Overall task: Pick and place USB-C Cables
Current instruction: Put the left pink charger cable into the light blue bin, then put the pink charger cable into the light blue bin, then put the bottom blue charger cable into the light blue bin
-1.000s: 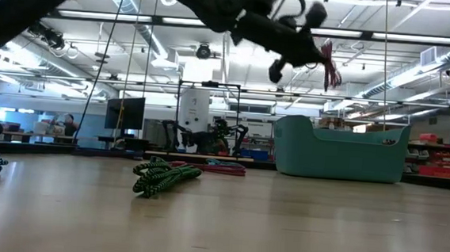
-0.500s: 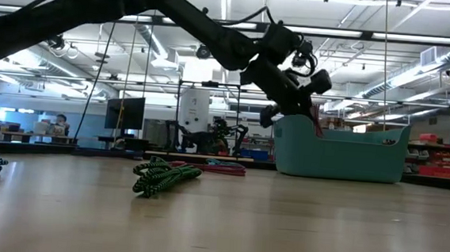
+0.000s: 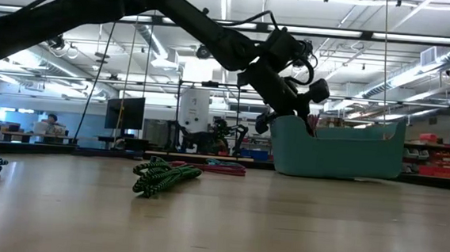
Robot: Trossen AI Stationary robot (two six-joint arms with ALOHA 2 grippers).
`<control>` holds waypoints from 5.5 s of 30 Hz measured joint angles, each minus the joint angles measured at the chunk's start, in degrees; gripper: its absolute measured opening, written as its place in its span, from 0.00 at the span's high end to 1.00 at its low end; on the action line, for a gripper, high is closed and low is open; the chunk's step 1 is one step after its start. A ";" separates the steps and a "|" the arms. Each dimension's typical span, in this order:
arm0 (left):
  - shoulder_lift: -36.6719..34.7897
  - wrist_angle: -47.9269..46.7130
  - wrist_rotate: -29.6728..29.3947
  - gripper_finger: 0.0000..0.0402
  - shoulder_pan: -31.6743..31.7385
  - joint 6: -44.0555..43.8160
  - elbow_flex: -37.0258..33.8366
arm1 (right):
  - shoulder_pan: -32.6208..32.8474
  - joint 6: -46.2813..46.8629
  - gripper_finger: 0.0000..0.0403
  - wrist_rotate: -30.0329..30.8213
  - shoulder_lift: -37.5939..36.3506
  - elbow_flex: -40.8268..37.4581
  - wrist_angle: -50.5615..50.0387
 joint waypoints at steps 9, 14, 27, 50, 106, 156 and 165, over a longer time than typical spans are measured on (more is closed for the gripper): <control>-0.02 4.67 7.24 0.66 1.00 -0.53 0.02 | 0.00 -0.07 0.68 -0.01 0.00 0.00 0.01; -2.46 5.90 13.10 0.51 1.93 0.33 -0.17 | 0.00 -0.22 0.68 0.00 0.00 0.00 -0.02; -27.94 -24.39 13.82 0.61 1.12 33.84 0.03 | -1.31 -1.51 0.68 -0.06 0.02 0.00 -5.77; -88.57 -19.72 21.01 0.74 -0.11 13.73 -74.46 | -37.79 -57.37 0.68 -37.23 0.16 0.00 14.11; -101.63 12.47 -17.78 0.96 -37.35 -15.09 -98.05 | -50.45 -76.89 0.98 -30.99 18.72 22.51 1.05; -86.82 -37.04 1.56 0.87 -39.74 -23.24 -69.60 | -58.74 -62.17 0.57 -32.13 -28.54 -15.23 3.19; -65.21 -42.87 22.40 0.76 -55.69 -37.60 -59.89 | -35.22 -53.15 0.59 -15.46 -23.79 -15.23 8.43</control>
